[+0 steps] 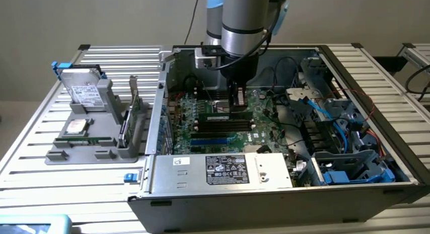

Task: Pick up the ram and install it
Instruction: 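Insert the ram into the slot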

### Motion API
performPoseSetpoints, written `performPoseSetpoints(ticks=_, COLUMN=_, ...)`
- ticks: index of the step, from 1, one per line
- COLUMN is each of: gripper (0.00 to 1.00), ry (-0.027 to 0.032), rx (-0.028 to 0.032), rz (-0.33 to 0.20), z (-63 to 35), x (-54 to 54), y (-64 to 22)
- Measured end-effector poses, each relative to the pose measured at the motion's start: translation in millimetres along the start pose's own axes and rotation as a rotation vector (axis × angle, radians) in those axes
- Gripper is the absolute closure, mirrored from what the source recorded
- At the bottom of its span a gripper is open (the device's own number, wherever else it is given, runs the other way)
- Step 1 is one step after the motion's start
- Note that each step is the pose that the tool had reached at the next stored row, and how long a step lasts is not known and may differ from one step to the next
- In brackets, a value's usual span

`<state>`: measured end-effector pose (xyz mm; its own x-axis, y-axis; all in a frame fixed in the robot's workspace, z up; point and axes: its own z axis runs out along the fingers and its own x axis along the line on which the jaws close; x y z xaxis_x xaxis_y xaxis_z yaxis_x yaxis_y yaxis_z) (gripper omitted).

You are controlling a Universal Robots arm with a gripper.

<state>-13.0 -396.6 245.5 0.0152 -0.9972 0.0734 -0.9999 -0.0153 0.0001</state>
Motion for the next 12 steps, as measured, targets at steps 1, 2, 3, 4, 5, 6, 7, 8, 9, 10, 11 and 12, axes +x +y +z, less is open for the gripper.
performPoseSetpoints(ticks=1, gripper=0.86, ry=0.0011, rx=0.0, rz=0.0, z=1.1, x=-0.1, y=0.0)
performPoseSetpoints(ticks=2, gripper=0.86, ry=0.0023, rx=0.0, rz=0.0, z=2.2, x=-0.2, y=-0.1)
performPoseSetpoints(ticks=3, gripper=0.86, ry=0.0037, rx=0.0, rz=0.0, z=3.0, x=-0.5, y=0.0)
performPoseSetpoints(ticks=4, gripper=0.86, ry=0.0055, rx=0.0, rz=0.0, z=3.6, x=-0.8, y=0.0)
performPoseSetpoints(ticks=5, gripper=0.86, ry=0.0073, rx=-0.0001, rz=0.0, z=4.1, x=-1.2, y=0.0)
performPoseSetpoints(ticks=6, gripper=0.86, ry=0.009, rx=-0.0001, rz=0.0, z=4.5, x=-1.4, y=-0.1)
performPoseSetpoints(ticks=7, gripper=0.86, ry=0.0111, rx=-0.0002, rz=0.0, z=4.7, x=-1.4, y=-0.1)
performPoseSetpoints(ticks=8, gripper=0.86, ry=0.0136, rx=-0.0002, rz=0.0, z=5.0, x=-1.4, y=-0.1)
performPoseSetpoints(ticks=9, gripper=0.86, ry=0.0158, rx=-0.0002, rz=0.0, z=5.5, x=-1.5, y=0.0)
performPoseSetpoints(ticks=10, gripper=0.86, ry=0.0168, rx=-0.0003, rz=0.0, z=5.8, x=-1.6, y=0.0)
performPoseSetpoints(ticks=11, gripper=0.86, ry=0.0167, rx=-0.0002, rz=0.0, z=6.3, x=-1.7, y=0.0)
performPoseSetpoints(ticks=12, gripper=0.86, ry=0.0167, rx=-0.0002, rz=0.0, z=6.7, x=-1.8, y=-0.1)
